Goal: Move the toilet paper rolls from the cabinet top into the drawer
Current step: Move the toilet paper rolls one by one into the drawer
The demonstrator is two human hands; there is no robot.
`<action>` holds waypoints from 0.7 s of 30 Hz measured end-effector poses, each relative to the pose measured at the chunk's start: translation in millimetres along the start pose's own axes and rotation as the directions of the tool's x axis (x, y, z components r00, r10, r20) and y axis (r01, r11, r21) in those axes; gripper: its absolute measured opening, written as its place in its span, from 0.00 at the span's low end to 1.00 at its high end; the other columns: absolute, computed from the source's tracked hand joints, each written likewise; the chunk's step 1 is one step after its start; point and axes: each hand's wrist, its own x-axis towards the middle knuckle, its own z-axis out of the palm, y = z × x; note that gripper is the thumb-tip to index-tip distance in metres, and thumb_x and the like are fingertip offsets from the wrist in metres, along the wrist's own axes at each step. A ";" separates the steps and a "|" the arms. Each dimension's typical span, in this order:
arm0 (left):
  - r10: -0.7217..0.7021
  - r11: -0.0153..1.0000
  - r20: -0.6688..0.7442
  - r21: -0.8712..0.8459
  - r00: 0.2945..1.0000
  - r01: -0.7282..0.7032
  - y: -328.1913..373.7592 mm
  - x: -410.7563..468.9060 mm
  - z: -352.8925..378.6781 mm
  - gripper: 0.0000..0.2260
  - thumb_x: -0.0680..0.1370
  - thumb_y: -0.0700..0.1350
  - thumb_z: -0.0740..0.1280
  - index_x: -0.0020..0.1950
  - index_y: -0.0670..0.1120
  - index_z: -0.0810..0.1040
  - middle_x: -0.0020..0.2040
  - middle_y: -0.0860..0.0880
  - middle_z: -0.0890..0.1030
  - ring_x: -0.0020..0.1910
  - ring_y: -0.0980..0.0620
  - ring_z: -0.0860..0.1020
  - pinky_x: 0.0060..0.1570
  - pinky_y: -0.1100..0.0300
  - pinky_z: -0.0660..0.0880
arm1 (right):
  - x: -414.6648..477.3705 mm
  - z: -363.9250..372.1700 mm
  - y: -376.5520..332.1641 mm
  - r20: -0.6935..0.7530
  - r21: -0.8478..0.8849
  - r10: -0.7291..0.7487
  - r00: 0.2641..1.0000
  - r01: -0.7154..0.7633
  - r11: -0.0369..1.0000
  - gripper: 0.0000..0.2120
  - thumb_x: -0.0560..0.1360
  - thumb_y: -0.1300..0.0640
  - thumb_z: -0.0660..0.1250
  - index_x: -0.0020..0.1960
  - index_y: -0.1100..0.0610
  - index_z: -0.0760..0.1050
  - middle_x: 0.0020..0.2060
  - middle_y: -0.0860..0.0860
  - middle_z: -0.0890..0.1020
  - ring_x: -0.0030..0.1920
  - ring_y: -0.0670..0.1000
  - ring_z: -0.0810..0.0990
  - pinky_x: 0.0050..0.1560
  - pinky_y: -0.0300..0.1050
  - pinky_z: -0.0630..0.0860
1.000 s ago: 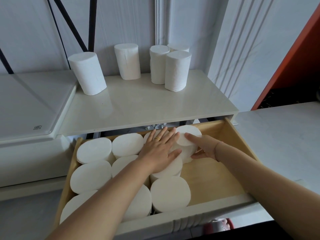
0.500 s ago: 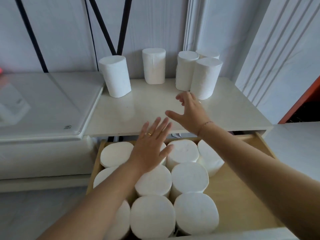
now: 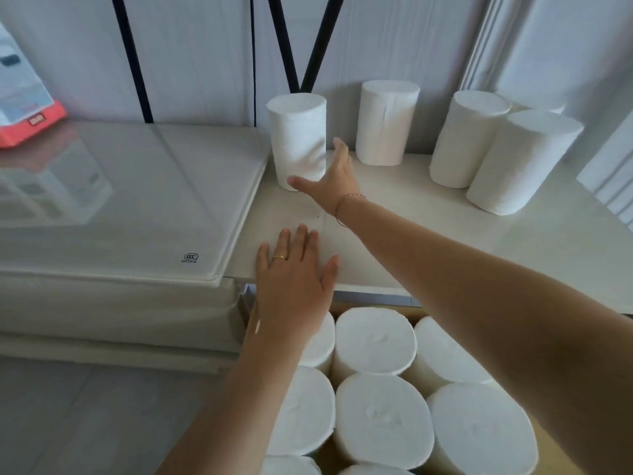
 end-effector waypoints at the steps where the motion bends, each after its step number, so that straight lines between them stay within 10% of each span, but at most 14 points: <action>1: 0.000 1.000 0.003 0.000 1.000 0.000 -1.1 0.3 0.9 0.30 0.78 0.59 0.38 0.76 0.47 0.58 0.76 0.48 0.60 0.75 0.46 0.57 0.72 0.46 0.50 | 7.1 6.4 -1.7 -0.016 0.029 0.000 1.000 0.000 1.000 0.52 0.67 0.48 0.76 0.78 0.55 0.45 0.75 0.54 0.56 0.74 0.56 0.60 0.70 0.51 0.61; 21: 0.001 1.000 -0.008 -0.018 1.000 -0.001 -1.5 -1.9 -1.6 0.31 0.76 0.58 0.38 0.75 0.49 0.60 0.76 0.49 0.60 0.75 0.47 0.57 0.73 0.48 0.48 | 25.1 20.6 1.6 -0.176 0.191 -0.051 0.983 0.085 0.978 0.46 0.63 0.54 0.77 0.73 0.56 0.55 0.66 0.52 0.66 0.65 0.53 0.67 0.67 0.52 0.68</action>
